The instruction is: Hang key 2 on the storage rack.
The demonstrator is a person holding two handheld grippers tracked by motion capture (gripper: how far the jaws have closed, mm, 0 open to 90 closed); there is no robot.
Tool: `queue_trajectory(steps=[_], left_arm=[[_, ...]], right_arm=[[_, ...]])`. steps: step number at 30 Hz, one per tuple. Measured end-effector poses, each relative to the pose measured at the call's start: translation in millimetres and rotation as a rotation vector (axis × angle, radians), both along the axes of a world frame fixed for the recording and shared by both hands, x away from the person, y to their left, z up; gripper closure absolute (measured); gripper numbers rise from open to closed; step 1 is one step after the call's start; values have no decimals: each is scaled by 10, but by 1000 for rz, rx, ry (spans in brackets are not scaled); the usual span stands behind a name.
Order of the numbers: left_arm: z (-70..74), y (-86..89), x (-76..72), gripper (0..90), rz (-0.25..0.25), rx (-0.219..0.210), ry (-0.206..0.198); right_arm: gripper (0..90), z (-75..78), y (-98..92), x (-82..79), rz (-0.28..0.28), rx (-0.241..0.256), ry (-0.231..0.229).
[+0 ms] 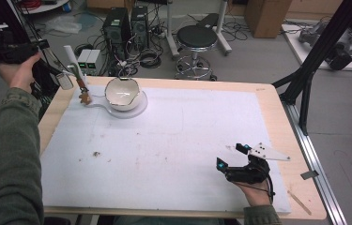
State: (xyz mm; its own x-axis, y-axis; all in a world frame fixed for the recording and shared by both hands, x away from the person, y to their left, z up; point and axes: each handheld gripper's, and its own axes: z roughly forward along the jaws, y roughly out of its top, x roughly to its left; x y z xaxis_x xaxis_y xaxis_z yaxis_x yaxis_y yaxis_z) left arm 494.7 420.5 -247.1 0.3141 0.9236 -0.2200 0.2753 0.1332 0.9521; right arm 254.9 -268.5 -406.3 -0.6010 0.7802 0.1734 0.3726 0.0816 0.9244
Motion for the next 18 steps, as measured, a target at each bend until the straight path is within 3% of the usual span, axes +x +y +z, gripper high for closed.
queue_trajectory(steps=[11,18], left_arm=[[-44,-122,25,739,-36,31,22],[-111,-244,52,738,-74,22,42]], right_arm=[[4,-2,-18,0,-6,4,5],[4,8,-19,-1,-7,7,2]])
